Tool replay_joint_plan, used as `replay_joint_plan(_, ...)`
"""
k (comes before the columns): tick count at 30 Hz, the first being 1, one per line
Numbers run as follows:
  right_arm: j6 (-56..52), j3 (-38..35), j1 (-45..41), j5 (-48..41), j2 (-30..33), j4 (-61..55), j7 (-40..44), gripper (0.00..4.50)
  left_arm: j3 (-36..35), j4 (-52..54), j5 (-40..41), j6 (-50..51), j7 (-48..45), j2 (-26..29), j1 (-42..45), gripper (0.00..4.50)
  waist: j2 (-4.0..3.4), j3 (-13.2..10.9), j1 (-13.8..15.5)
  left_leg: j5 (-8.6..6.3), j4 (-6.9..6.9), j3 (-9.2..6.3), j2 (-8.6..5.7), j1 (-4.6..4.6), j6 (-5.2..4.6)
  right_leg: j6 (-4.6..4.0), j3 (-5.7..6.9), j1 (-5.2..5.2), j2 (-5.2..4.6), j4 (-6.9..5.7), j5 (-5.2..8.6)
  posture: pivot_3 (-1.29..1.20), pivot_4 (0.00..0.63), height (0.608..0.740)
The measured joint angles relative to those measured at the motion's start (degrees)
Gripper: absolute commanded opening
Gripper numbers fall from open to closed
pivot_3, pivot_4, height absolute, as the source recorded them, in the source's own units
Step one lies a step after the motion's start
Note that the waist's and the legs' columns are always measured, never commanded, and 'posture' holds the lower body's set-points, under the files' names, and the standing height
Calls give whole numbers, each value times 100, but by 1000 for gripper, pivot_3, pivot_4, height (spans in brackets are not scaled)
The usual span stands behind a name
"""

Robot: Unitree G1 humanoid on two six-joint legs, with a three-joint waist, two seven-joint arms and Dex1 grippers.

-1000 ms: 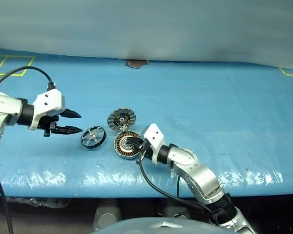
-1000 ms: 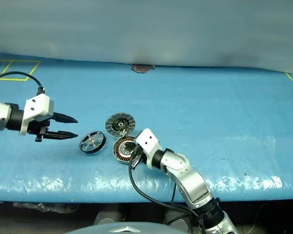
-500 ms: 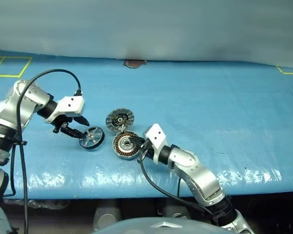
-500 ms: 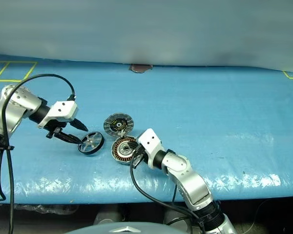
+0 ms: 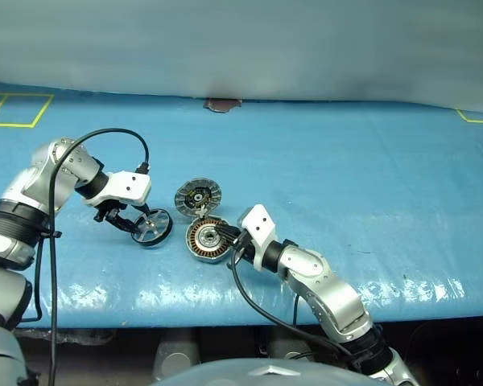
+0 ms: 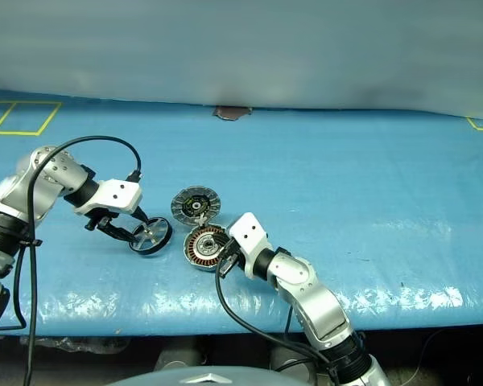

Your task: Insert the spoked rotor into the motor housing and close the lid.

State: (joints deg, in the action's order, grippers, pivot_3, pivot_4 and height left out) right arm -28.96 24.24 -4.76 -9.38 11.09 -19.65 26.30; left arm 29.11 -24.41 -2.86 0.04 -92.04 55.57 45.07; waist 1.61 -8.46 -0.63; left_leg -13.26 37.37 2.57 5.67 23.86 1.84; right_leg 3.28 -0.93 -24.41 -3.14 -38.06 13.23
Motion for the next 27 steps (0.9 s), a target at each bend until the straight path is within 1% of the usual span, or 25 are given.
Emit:
replay_joint_plan(6, 0, 6, -8, 0, -1, 0, 5, 0, -150, -2, -158, 153, 185, -177, -27, 2586, 0, 0, -3, 0, 5, -2, 0, 0, 0, 1, 0, 1, 0, -5, -1, 0, 150, 740)
replay_joint_plan(13, 0, 4, -21, 0, 16, 0, 6, 0, -161, -2, -303, 325, 205, -337, -83, 2586, 0, 0, -1, 0, 11, -3, 0, 0, 0, 3, 0, 2, 0, -11, -2, 0, 150, 740)
replay_joint_plan(22, 0, 4, -29, 0, 21, 0, 4, 0, -182, 34, -371, 740, 140, -363, -92, 2586, 0, 0, -2, -1, 32, -5, 0, -1, -2, -2, -1, 9, 0, -18, 1, 0, 150, 740)
replay_joint_plan(27, 0, 4, -29, 0, 19, 1, 4, 0, -257, 291, -315, 1093, 71, -367, -124, 2586, 0, 0, -2, -1, 34, -6, 0, 1, -2, -2, -1, 9, 0, -19, 1, 0, 150, 740)
